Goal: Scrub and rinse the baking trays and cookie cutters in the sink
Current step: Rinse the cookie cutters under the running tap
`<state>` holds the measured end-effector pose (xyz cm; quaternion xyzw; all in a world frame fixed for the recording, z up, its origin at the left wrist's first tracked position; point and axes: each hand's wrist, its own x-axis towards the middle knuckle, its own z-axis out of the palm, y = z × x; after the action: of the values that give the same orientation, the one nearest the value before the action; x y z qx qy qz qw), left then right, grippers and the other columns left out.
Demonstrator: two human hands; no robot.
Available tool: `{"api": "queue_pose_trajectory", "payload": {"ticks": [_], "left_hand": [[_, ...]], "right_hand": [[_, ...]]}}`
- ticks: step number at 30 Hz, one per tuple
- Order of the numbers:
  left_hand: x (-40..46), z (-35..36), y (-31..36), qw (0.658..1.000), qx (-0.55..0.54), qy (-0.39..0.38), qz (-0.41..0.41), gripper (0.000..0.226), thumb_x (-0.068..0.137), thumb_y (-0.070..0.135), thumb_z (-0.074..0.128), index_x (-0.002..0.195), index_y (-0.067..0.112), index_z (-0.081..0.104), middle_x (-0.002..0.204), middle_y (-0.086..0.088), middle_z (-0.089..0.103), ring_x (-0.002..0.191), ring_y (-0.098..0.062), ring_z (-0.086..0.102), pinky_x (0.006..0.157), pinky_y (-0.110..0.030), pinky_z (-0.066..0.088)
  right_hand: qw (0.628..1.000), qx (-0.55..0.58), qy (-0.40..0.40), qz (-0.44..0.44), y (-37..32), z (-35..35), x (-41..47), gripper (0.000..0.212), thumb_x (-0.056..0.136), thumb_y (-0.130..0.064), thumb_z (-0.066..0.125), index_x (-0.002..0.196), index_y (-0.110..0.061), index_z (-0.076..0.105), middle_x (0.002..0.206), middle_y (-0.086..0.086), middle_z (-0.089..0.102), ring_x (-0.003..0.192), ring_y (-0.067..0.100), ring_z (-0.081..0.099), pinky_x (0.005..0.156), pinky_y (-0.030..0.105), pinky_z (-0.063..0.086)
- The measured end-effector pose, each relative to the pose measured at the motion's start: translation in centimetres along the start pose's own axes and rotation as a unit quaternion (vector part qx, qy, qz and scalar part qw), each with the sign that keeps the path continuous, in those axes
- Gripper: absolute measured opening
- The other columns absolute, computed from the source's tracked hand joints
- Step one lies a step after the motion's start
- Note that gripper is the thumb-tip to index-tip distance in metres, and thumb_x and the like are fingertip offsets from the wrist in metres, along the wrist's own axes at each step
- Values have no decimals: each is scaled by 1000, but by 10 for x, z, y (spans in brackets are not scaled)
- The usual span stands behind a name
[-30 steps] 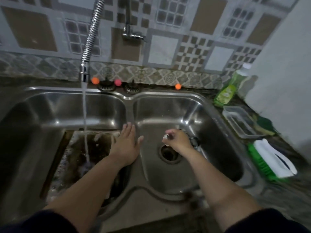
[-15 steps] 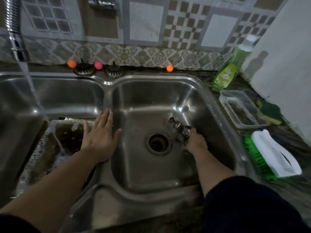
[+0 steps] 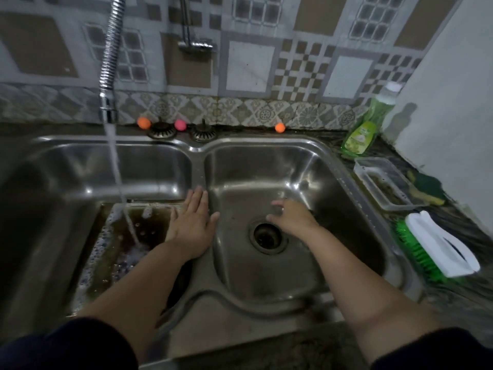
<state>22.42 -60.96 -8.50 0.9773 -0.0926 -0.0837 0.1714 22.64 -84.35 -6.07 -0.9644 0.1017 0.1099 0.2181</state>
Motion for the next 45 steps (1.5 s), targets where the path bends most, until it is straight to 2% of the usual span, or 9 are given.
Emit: {"api": "queue_pose_trajectory", "payload": {"ticks": [5, 10, 15, 19, 24, 28, 34, 37, 45], "left_hand": [[-20, -10, -41, 997, -57, -18, 45, 56, 100, 49, 19, 153, 33, 7, 161, 8, -1, 147, -18, 10, 119, -44, 13], [-39, -11, -107, 987, -42, -139, -70, 54, 102, 41, 31, 150, 18, 26, 160, -7, 10, 147, -26, 12, 118, -38, 14], [-59, -12, -165, 976, -4, -197, -89, 53, 99, 31, 44, 148, 14, 31, 155, -12, 25, 140, -29, 29, 114, -39, 26], [-71, -9, -182, 976, -10, -200, -84, 52, 100, 22, 42, 149, 10, 29, 157, -13, 20, 143, -28, 23, 115, -36, 20], [-66, -24, -183, 967, -175, -138, -125, 41, 103, 26, 32, 134, 5, 50, 137, -17, 51, 127, -30, 46, 99, -31, 36], [-64, -34, -174, 917, -369, -64, -138, 39, 103, 29, 34, 137, 19, 49, 126, -10, 58, 112, -29, 58, 85, -30, 47], [-63, -37, -164, 847, -502, -40, -169, 47, 100, 30, 45, 144, 15, 39, 127, -12, 58, 93, -22, 64, 65, -25, 54], [-61, -38, -162, 800, -569, -83, -168, 43, 97, 30, 52, 135, 12, 49, 122, -11, 62, 101, -21, 64, 84, -32, 55], [-57, -41, -160, 930, -354, 86, -45, 46, 80, 15, 74, 124, 17, 60, 110, 0, 70, 102, -17, 65, 93, -32, 51]], "right_hand": [[988, 27, 19, -153, -97, 19, -33, 44, 91, -29, 63, 133, -19, 55, 139, 3, 50, 131, 22, 44, 105, 24, 30], [959, -60, 3, -277, -165, 75, -53, 42, 91, -26, 61, 132, -20, 57, 137, 3, 48, 132, 25, 33, 113, 36, 26], [916, -224, -189, -273, -198, 132, -56, 55, 90, -19, 57, 142, -26, 42, 143, 9, 36, 132, 32, 29, 107, 44, 33], [914, -250, -198, -250, -208, 161, -50, 50, 92, -7, 50, 138, -27, 47, 138, 11, 33, 123, 35, 42, 97, 41, 42], [978, 101, -157, -97, -232, 172, -35, 19, 93, -18, 56, 108, -24, 65, 120, 7, 59, 95, 22, 63, 80, 33, 55], [919, 365, -151, 16, -250, 168, -33, 19, 97, -14, 53, 112, -18, 63, 108, 5, 64, 86, 14, 62, 62, 20, 53], [886, 447, -123, 29, -242, 160, -40, 17, 96, -13, 54, 103, -27, 62, 114, 4, 63, 105, 19, 60, 90, 35, 53], [872, 473, -123, -1, -238, 152, -44, 23, 96, -5, 51, 109, -20, 61, 112, 5, 65, 102, 15, 62, 91, 33, 50], [873, 460, -165, -15, -228, 131, -50, 27, 89, 1, 54, 104, -21, 56, 100, 2, 65, 88, 17, 62, 92, 43, 50]]}}
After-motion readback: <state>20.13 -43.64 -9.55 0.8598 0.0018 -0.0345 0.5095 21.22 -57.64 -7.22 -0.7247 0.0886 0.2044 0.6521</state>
